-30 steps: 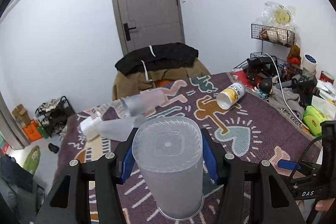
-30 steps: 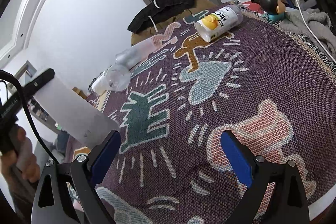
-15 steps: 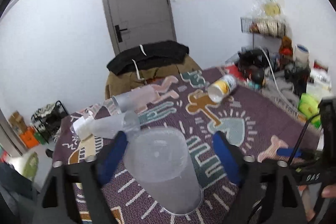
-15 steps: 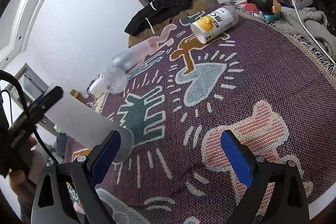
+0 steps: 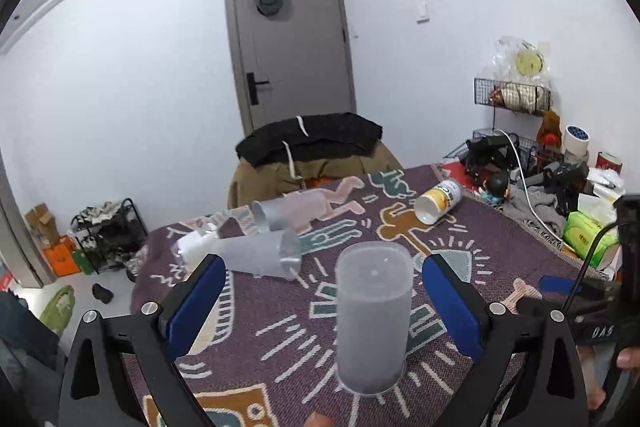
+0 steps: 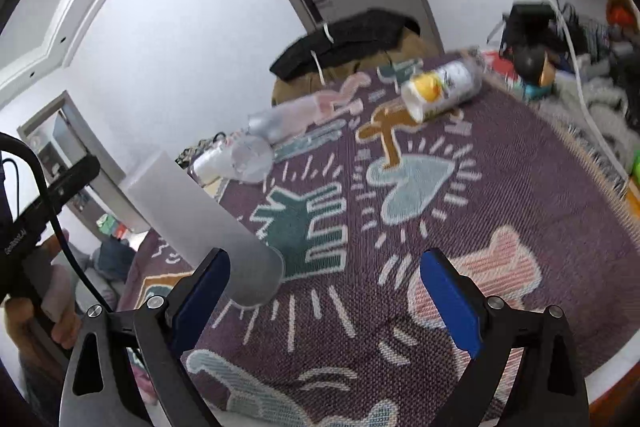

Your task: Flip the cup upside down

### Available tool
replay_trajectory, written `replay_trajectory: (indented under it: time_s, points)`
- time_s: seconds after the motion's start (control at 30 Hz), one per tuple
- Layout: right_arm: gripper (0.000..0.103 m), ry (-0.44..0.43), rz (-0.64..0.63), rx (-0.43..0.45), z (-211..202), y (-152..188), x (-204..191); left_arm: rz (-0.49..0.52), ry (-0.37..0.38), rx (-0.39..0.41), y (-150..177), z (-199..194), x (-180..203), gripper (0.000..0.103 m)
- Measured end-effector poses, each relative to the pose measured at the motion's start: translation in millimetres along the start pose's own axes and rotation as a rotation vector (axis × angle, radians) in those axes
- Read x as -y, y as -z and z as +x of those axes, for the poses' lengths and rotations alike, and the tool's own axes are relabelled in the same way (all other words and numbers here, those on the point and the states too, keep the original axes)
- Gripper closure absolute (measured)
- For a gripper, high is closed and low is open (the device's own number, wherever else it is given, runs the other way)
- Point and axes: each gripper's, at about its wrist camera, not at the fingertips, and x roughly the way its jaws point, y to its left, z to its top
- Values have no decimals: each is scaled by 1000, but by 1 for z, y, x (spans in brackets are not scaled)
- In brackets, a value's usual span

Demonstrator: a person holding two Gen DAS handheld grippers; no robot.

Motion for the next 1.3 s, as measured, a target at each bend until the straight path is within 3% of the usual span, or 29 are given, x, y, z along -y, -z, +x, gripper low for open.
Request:
replay_trajectory:
  time_s: [0.47, 0.67, 0.73, 0.83, 1.03, 1.17, 1.3]
  points:
    - [7, 69, -80, 71, -31, 10, -29, -48, -40, 111, 41, -56, -12, 0]
    - [6, 120, -115, 89, -40, 20, -44, -85, -75, 131, 60, -62, -25, 0]
    - [0, 143, -136, 95, -41, 24, -50, -112, -49, 122, 68, -62, -32, 0]
    - [0, 179, -167, 90, -41, 30, -59, -148, -43, 118, 79, -61, -41, 0]
    - [0, 171, -241, 81, -40, 51, -78, -168, -62, 126, 100, -70, -48, 0]
    - [0, 181, -294, 103, -39, 62, -87, -144, -113, 135, 113, -78, -48, 0]
    - [0, 149, -278, 119, -39, 68, -88, -151, -123, 126, 121, -78, -53, 0]
